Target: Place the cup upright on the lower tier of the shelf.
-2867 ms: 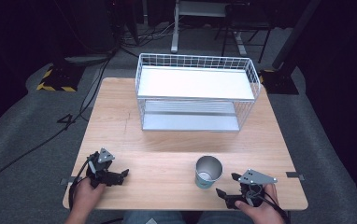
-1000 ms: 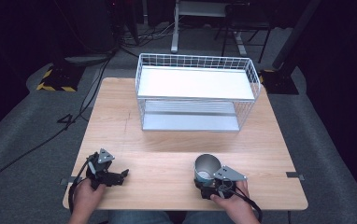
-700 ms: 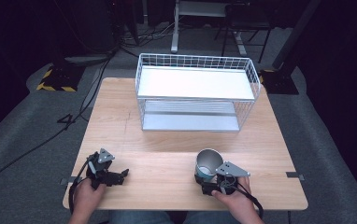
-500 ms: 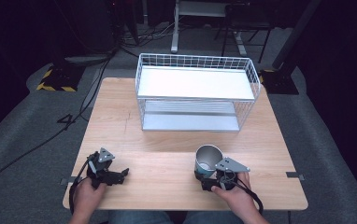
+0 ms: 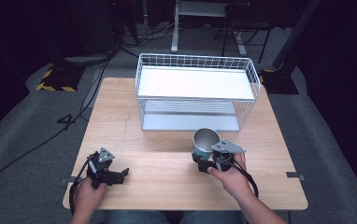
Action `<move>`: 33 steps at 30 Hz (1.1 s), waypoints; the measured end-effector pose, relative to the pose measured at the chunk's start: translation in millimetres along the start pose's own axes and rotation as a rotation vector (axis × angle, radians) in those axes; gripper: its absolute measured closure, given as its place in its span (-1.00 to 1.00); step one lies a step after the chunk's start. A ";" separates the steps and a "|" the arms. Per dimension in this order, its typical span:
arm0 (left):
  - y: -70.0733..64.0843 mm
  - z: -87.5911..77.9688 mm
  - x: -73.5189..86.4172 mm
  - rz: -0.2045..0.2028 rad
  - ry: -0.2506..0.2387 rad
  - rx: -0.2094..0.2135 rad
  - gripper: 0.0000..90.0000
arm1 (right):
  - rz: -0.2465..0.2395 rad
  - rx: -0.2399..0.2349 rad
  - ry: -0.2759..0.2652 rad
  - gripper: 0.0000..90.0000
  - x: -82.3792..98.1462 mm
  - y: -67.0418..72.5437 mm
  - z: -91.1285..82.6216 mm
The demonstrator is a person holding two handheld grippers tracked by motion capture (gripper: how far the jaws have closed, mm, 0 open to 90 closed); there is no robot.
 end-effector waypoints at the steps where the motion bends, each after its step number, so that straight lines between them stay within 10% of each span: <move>1: 0.0 0.1 0.0 -0.001 -0.001 0.000 -1.00 | 0.005 0.010 -0.001 -0.48 -3.1 -4.1 5.1; 33: -0.2 0.4 -0.2 -0.014 -0.001 -0.015 -1.00 | 0.002 0.146 0.016 -0.48 -35.2 -55.2 87.7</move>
Point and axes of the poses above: each handheld gripper's, and its own axes: z roughly forward along the jaws, x roughly out of its underside, y roughly to its left, the point moved 5 cm from there along z, roughly forward along the jaws, and after that the axes turned 12 degrees about -y, right-handed, at the moved point
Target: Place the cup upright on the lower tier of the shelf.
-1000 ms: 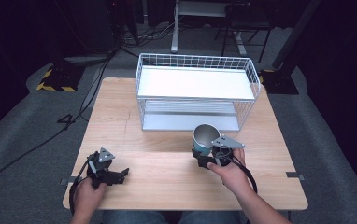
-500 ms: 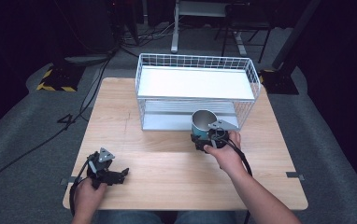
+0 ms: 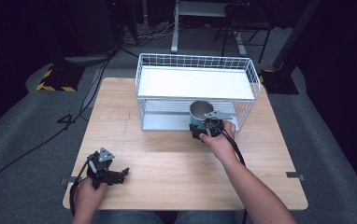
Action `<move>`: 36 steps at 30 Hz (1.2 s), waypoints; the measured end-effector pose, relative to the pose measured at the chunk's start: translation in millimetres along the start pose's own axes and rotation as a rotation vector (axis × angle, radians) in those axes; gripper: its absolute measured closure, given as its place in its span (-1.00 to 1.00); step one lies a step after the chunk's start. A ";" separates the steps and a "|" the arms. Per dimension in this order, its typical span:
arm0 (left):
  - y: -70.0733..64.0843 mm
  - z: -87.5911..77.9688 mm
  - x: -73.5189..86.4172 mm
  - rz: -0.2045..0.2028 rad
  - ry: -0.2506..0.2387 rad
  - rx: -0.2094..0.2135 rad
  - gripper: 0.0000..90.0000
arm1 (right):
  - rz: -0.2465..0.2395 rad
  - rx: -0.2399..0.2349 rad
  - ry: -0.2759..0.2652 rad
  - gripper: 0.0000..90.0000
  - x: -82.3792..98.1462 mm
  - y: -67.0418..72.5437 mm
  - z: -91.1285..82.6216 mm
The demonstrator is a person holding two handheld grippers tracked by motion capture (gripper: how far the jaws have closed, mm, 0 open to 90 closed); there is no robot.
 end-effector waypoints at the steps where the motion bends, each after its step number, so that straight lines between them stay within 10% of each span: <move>1: 0.0 0.0 0.0 0.000 0.000 0.000 -1.00 | 0.002 0.007 0.002 -0.48 -0.2 -0.3 2.6; 36: 0.0 0.0 0.0 0.000 0.000 0.000 -1.00 | 0.008 0.140 -0.072 -0.48 -3.7 -12.8 76.4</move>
Point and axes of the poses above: each handheld gripper's, and its own axes: z roughly forward along the jaws, x roughly out of its underside, y roughly to its left, the point moved 5 cm from there along z, roughly forward along the jaws, and after that the axes turned 12 degrees about -y, right-handed, at the moved point
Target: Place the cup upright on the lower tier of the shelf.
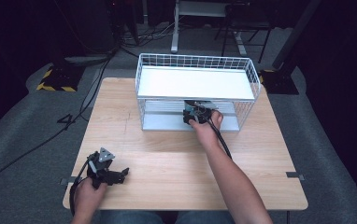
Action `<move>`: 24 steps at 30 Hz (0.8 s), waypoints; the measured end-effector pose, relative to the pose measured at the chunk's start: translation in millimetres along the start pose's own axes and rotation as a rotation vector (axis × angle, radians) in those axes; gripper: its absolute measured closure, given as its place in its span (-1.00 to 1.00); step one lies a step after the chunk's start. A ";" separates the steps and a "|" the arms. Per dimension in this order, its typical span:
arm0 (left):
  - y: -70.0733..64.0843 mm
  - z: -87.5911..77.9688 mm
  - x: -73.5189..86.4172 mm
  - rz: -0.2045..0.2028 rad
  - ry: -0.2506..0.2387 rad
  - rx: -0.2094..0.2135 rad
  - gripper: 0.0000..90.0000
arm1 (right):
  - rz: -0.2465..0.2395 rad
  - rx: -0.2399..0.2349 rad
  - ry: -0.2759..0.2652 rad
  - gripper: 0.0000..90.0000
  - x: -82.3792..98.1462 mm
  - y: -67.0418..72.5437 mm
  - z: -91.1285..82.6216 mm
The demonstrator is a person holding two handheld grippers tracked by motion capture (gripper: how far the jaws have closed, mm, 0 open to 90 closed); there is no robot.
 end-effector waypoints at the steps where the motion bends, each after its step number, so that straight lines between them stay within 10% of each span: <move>1: 0.0 0.0 0.0 0.000 0.000 0.000 -1.00 | 0.001 0.001 0.000 -0.48 0.5 -0.4 1.4; 24: 0.0 0.0 0.0 0.000 0.000 0.000 -1.00 | 0.045 -0.012 0.048 -0.49 13.3 -3.8 11.4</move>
Point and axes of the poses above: each handheld gripper's, and its own axes: z roughly forward along the jaws, x roughly out of its underside, y roughly to its left, the point moved 5 cm from there along z, roughly forward along the jaws, and after that the axes turned 12 degrees about -y, right-handed, at the moved point
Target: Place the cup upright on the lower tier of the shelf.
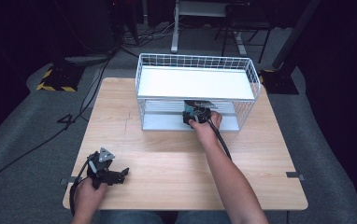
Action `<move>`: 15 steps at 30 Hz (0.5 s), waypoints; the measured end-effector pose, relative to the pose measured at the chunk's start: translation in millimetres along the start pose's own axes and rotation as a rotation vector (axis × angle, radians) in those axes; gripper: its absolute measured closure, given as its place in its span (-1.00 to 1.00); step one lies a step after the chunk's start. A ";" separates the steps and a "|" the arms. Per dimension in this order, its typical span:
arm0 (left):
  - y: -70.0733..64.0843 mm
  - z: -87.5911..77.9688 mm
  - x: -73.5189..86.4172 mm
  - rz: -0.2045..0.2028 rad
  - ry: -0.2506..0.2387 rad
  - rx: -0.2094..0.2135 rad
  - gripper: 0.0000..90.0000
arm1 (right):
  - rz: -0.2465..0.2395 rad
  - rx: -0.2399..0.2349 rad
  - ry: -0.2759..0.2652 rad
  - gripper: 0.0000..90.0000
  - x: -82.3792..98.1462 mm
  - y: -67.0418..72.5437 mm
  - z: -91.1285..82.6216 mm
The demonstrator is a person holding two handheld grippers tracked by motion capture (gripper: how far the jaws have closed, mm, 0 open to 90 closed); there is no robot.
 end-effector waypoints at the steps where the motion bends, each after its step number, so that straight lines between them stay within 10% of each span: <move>1: 0.0 0.0 0.0 -0.001 0.000 0.000 -1.00 | 0.000 -0.001 0.000 -0.49 0.1 -0.1 0.1; 15: 0.0 0.2 -0.2 0.000 0.000 -0.001 -1.00 | 0.014 0.015 -0.018 -0.65 -0.5 1.9 -7.7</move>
Point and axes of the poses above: each handheld gripper's, and its own axes: z roughly forward along the jaws, x roughly out of its underside, y roughly to its left, the point moved 5 cm from there along z, roughly forward along the jaws, and after that the axes turned 12 degrees about -y, right-handed, at the moved point
